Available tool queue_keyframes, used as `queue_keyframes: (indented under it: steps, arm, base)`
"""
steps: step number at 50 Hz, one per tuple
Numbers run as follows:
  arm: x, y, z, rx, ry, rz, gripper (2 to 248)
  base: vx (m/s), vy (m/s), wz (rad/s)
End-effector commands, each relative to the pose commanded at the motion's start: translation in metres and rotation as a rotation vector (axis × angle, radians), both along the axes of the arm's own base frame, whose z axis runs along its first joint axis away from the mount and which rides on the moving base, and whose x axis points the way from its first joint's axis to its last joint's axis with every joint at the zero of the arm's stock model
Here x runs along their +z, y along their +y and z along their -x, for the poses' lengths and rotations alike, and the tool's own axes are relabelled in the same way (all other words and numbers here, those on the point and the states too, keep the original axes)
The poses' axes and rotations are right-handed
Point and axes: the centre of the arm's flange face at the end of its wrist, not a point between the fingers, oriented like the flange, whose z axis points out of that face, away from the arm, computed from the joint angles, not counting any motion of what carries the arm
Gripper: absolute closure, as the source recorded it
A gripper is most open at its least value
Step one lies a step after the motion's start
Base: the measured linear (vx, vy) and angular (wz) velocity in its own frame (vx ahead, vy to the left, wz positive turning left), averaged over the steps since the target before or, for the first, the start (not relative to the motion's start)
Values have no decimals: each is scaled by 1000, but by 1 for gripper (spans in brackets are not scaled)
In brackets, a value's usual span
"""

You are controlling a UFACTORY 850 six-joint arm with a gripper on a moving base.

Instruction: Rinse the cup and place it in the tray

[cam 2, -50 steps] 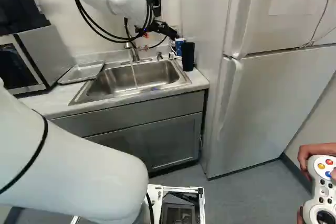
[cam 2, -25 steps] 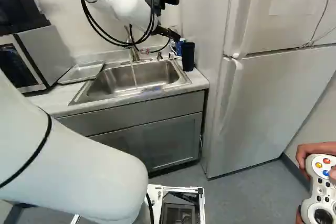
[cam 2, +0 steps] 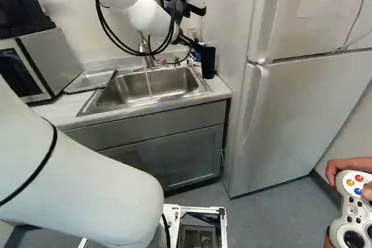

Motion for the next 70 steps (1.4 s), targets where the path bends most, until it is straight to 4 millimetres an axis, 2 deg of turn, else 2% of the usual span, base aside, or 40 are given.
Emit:
queue_keyframes:
  steps: [26, 62, 70]
  arm:
    - [-26, -17, -8, -125, 4, -118, 3]
    - [-66, -33, -36, -234, 68, -245, 3]
    - [-66, -35, -40, -238, 67, -245, 3]
  base:
    - [0, 0, 0]
    - [0, 0, 0]
    - [0, 0, 0]
